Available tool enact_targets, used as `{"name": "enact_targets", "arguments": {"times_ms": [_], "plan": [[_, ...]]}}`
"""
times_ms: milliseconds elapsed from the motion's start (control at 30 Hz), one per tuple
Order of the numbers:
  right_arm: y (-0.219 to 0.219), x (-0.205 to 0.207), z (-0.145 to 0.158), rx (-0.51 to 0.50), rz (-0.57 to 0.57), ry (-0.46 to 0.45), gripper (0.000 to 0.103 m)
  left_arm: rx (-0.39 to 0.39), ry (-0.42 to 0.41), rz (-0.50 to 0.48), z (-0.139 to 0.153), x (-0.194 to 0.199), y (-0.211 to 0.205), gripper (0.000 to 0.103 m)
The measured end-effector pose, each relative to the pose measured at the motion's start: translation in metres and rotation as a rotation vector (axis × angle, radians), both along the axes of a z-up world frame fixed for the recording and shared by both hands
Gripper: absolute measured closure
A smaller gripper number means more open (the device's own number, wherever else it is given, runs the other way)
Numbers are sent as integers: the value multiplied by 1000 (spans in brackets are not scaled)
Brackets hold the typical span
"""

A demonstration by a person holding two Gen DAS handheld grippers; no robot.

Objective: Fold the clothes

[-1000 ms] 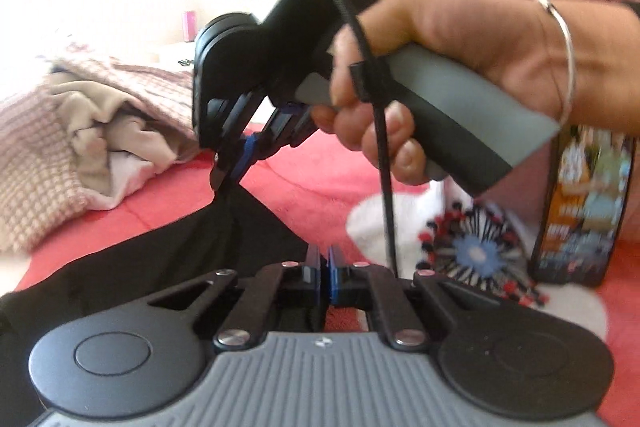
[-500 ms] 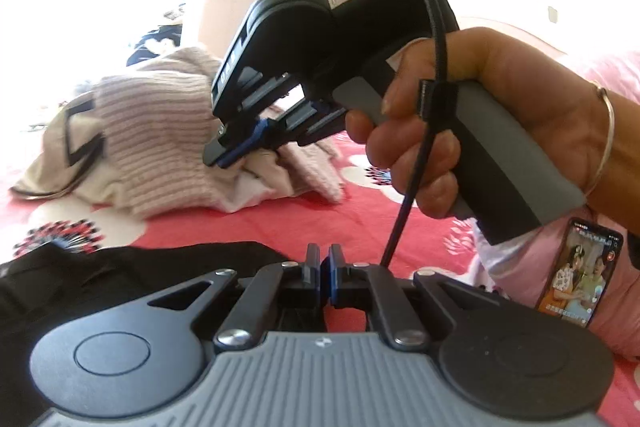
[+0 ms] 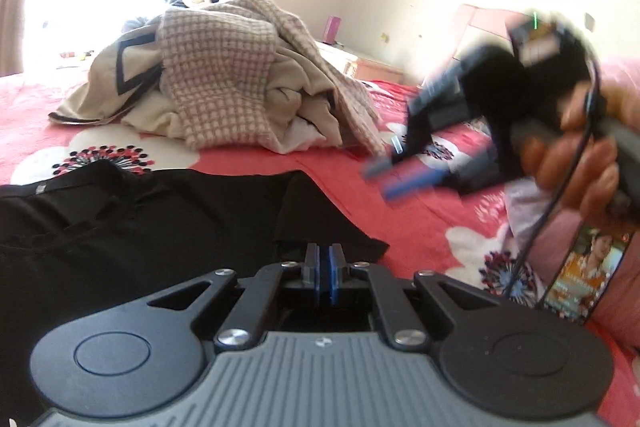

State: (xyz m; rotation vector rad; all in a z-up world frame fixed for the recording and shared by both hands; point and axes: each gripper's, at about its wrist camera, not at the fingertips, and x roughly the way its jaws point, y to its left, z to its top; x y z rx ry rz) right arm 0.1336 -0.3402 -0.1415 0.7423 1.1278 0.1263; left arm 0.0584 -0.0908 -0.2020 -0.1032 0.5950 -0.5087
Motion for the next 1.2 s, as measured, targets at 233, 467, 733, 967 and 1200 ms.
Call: {"name": "enact_targets", "arguments": {"times_ms": [233, 467, 733, 967, 1200], "plan": [[-38, -24, -72, 179, -195, 175, 74, 34, -11, -47, -9, -9, -7, 97], [-29, -19, -72, 207, -171, 117, 73, 150, -70, -141, -16, -36, -3, 66], [-12, -7, -61, 102, -121, 39, 92, 254, -99, -112, -17, -34, -9, 57], [20, 8, -19, -8, 12, -140, 99, 201, 26, -86, -25, -15, -1, 63], [91, 42, 13, -130, 250, -288, 99, 65, 133, -71, -24, 0, 19, 82]]}}
